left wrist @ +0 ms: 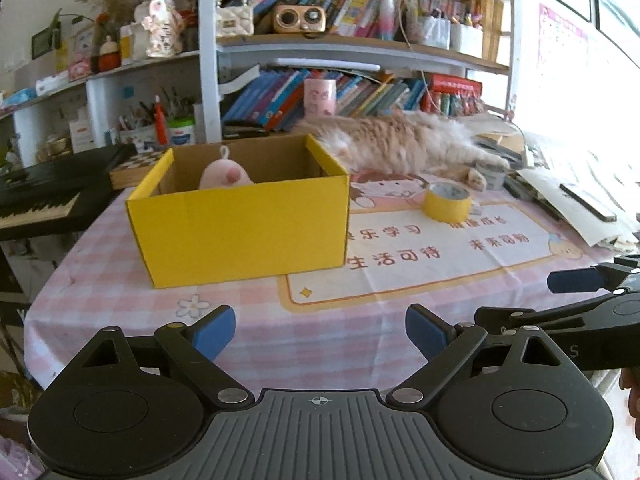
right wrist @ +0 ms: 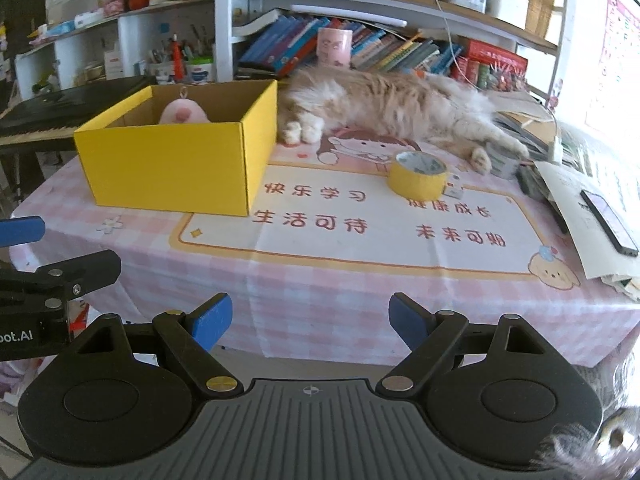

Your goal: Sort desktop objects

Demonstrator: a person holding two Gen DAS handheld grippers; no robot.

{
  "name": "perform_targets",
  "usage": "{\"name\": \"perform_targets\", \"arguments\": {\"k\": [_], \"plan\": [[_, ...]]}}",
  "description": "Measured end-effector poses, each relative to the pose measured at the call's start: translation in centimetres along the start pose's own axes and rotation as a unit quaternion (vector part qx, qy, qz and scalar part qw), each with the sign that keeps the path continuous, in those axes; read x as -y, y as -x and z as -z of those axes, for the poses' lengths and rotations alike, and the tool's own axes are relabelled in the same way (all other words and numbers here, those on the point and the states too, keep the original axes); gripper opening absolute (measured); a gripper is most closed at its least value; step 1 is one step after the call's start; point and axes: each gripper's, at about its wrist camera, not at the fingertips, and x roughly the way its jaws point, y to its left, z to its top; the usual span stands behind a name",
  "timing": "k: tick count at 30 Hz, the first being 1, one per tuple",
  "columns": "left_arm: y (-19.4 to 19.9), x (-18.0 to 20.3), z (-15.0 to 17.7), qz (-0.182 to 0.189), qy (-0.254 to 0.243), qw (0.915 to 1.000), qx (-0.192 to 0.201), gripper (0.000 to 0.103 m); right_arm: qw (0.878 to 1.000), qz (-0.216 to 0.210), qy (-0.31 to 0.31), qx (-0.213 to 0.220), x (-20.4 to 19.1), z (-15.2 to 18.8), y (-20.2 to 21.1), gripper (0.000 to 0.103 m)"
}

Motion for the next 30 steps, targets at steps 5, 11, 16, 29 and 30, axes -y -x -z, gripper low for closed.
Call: {"name": "perform_targets", "arguments": {"k": [5, 11, 16, 29, 30], "plan": [[-0.6, 0.6, -0.1, 0.001, -0.006, 0.9999, -0.008, 0.094, 1.0, 0.001, -0.007, -0.005, 0.7, 0.0, -0.4, 0.084], [-1.8, 1.6, -0.7, 0.004, -0.01, 0.9998, -0.015, 0.094, 1.0, 0.001, -0.009, -0.01, 1.8, -0.5, -1.2, 0.084], [-3.2, 2.6, -1.7, 0.006, -0.012, 0.9998, -0.011, 0.094, 1.0, 0.002, -0.011, -0.016, 3.1, -1.2, -2.2, 0.084], [-8.6, 8.0, -4.9, 0.051, -0.031, 0.9982, -0.01, 0.094, 0.999, 0.04, -0.02, -0.017, 9.2, -3.5, -4.4, 0.084], [-9.1, 8.5, -5.1, 0.055, -0.031, 0.9979, -0.011, 0.094, 0.999, 0.043, -0.02, -0.018, 9.7, -3.7, -4.6, 0.084]]}}
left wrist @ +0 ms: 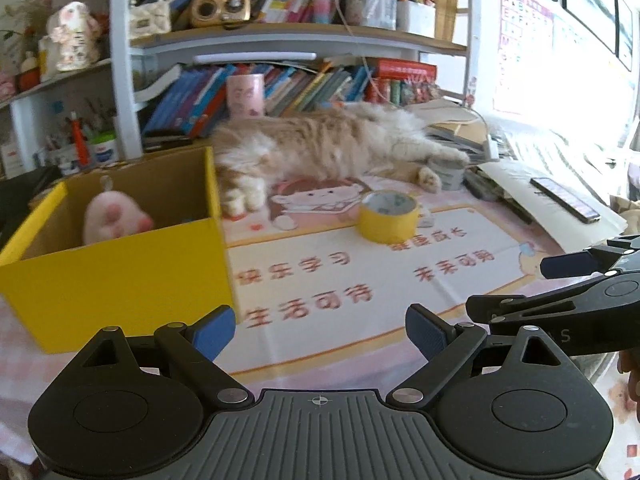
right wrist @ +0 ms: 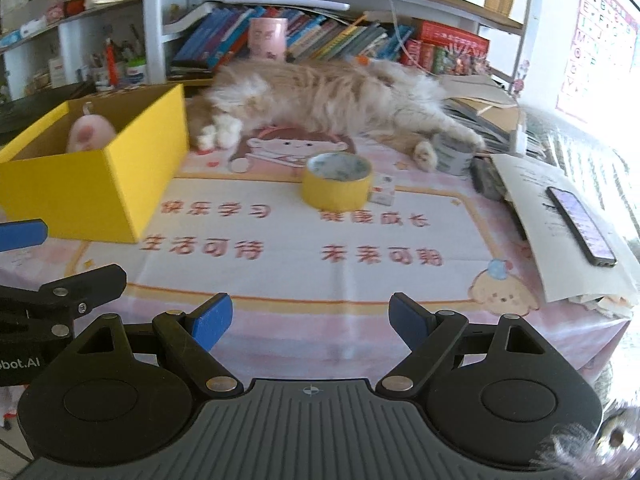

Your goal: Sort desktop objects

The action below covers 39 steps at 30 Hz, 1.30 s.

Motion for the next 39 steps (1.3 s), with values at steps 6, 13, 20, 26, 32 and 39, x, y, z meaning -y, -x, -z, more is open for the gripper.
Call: {"name": "perform_targets", "arguments": {"k": [6, 13, 20, 26, 32, 39], "plan": [[-3.1, 2.2, -1.2, 0.019, -0.002, 0.9998, -0.01, 0.094, 1.0, 0.015, -0.004, -0.011, 3.1, -0.8, -1.6, 0.084], [-6.3, 4.3, -2.9, 0.023, -0.005, 0.9996, -0.016, 0.094, 0.999, 0.025, -0.018, -0.016, 6.8, -1.8, -3.7, 0.084], [-9.2, 6.1, -4.8, 0.006, -0.003, 0.9999, -0.016, 0.094, 0.999, 0.025, -0.032, -0.009, 10.4, -3.5, -5.7, 0.084], [-11.8, 7.6, -6.3, -0.006, -0.015, 0.9999, -0.002, 0.094, 0.999, 0.023, -0.049, 0.002, 12.8, -4.7, -7.4, 0.084], [-15.2, 7.9, -8.2, -0.007, -0.015, 0.9998, 0.009, 0.094, 0.996, 0.021, -0.082, 0.006, 15.1, -6.0, -9.2, 0.083], [-20.5, 8.4, -9.0, 0.002, -0.018, 0.9996, -0.023, 0.094, 0.996, 0.012, -0.086, -0.001, 16.2, -6.7, -10.8, 0.082]]}}
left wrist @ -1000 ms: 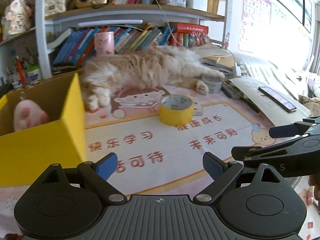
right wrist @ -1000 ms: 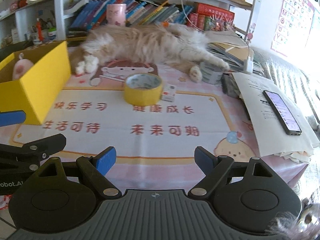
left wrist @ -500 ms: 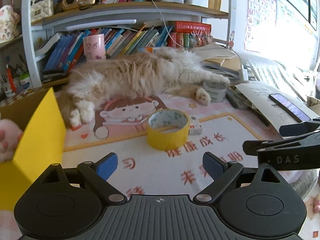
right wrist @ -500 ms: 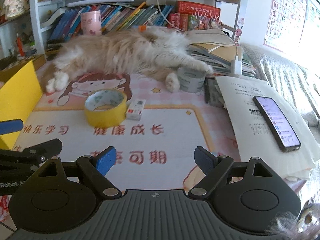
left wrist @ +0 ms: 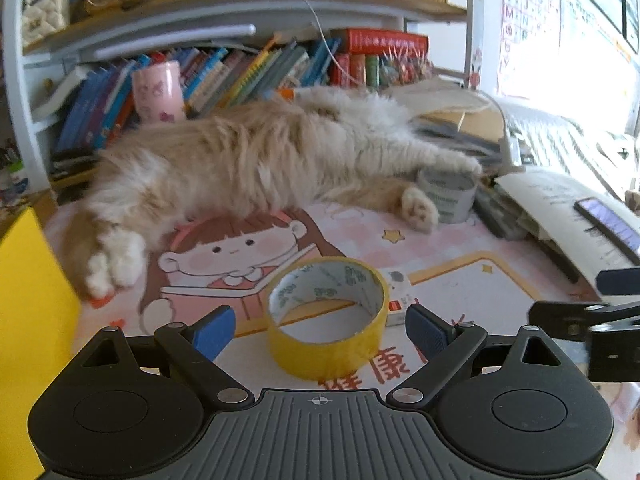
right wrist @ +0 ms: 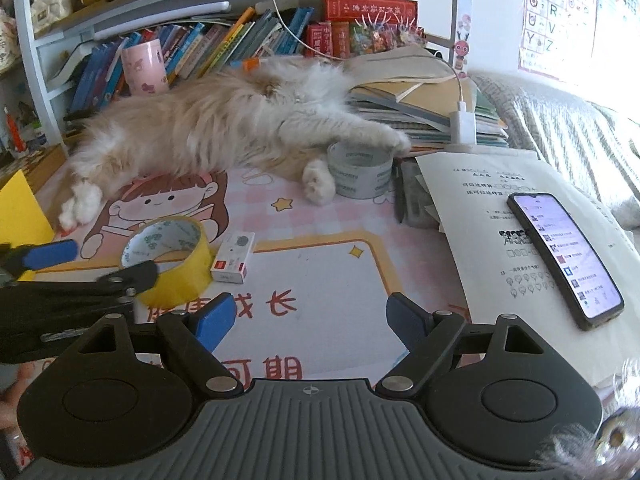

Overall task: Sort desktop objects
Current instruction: 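Grasp the yellow tape roll with the left gripper while the right gripper grasps the white medicine box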

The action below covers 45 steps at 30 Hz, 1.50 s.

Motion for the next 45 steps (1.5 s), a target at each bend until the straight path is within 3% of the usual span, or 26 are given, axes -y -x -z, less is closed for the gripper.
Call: {"name": "perform_targets", "arguments": {"k": [10, 16, 22, 26, 33, 39, 43, 45], "plan": [[-4.4, 0.1, -0.8, 0.009, 0.015, 0.9996, -0.021, 0.094, 1.0, -0.003, 0.0, -0.006, 0.8, -0.7, -1.3, 0.082], [-5.3, -0.3, -0.5, -0.004, 0.008, 0.9994, -0.032, 0.089, 1.0, -0.008, 0.003, -0.009, 0.5, -1.0, -1.9, 0.082], [-1.6, -2.8, -0.4, -0.012, 0.069, 0.9972, -0.028, 0.088, 0.999, -0.027, 0.01, -0.014, -0.5, -1.7, -3.2, 0.082], [1.9, -5.1, 0.1, -0.03, 0.112, 0.9931, -0.02, 0.088, 0.998, -0.041, 0.047, -0.007, -2.1, -2.2, -5.0, 0.082], [7.0, -5.8, 1.5, -0.059, 0.109, 0.9919, -0.025, 0.088, 0.994, -0.065, 0.094, -0.003, -4.8, -3.4, -9.3, 0.079], [9.5, -5.6, 1.7, -0.074, 0.108, 0.9913, -0.016, 0.088, 0.991, -0.077, 0.106, -0.022, -6.2, -3.6, -11.9, 0.055], [10.4, -5.5, 1.5, -0.076, 0.106, 0.9914, -0.006, 0.088, 0.991, -0.089, 0.088, -0.042, -6.0, -3.4, -12.6, 0.029], [10.8, -5.5, 1.5, -0.076, 0.109, 0.9912, -0.003, 0.088, 0.991, -0.095, 0.081, -0.047, -5.7, -3.2, -12.6, 0.027]]}}
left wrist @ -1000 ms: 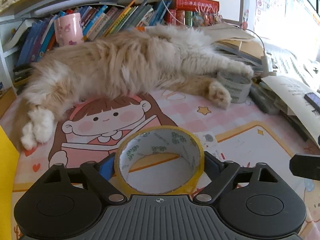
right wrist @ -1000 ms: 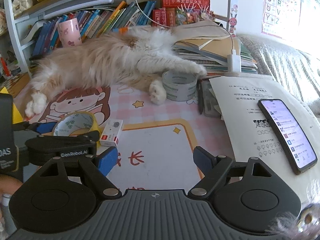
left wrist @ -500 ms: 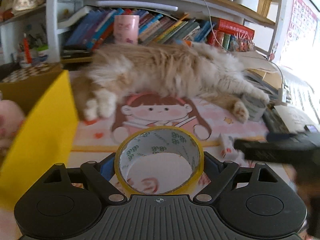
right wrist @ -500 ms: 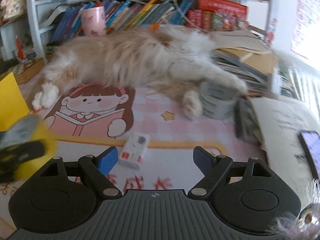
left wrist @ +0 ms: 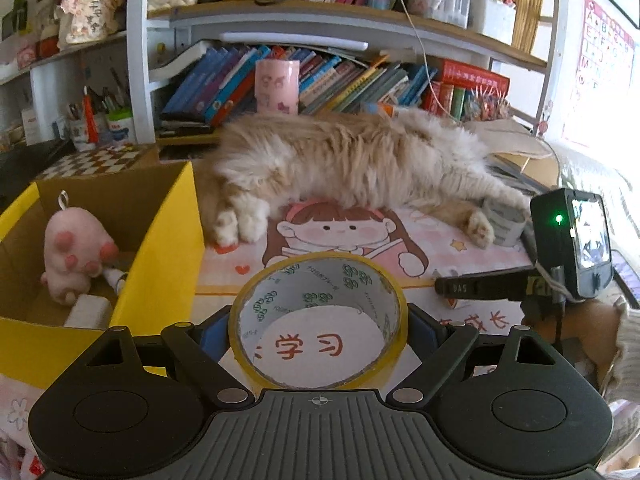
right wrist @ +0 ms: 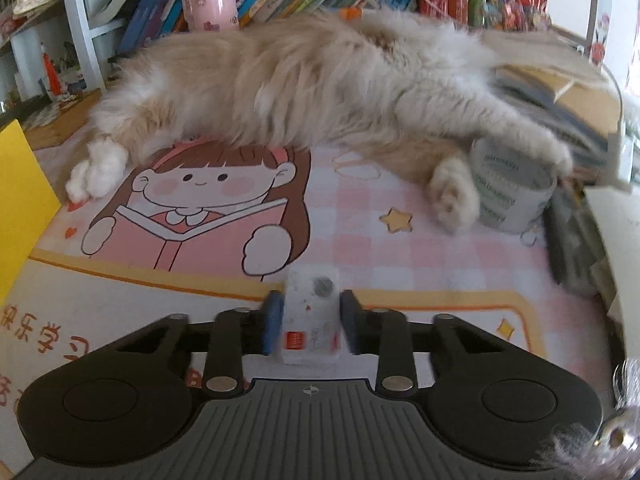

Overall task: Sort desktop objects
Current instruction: 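Grasp the yellow tape roll with the left gripper while the right gripper grasps the white medicine box, then lift the tape roll and medicine box and carry both toward the yellow box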

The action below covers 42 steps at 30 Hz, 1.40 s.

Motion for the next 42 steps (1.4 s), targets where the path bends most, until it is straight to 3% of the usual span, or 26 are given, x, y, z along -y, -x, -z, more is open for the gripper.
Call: {"name": "perform_targets", "arguments": {"k": [6, 21, 42], "plan": [[0.9, 0.0, 0.0, 0.01, 0.002, 0.9999, 0.01, 0.088, 1.0, -0.003, 0.0, 0.007, 0.0, 0.2, 0.8, 0.027], [3.8, 0.2, 0.5, 0.043, -0.025, 0.9975, 0.05, 0.088, 0.999, -0.027, -0.024, 0.04, -1.4, 1.2, 7.8, 0.027], [7.9, -4.9, 2.6, 0.075, -0.031, 0.9944, 0.067, 0.088, 0.995, -0.063, -0.043, 0.062, -9.2, 3.7, 15.8, 0.027]]}}
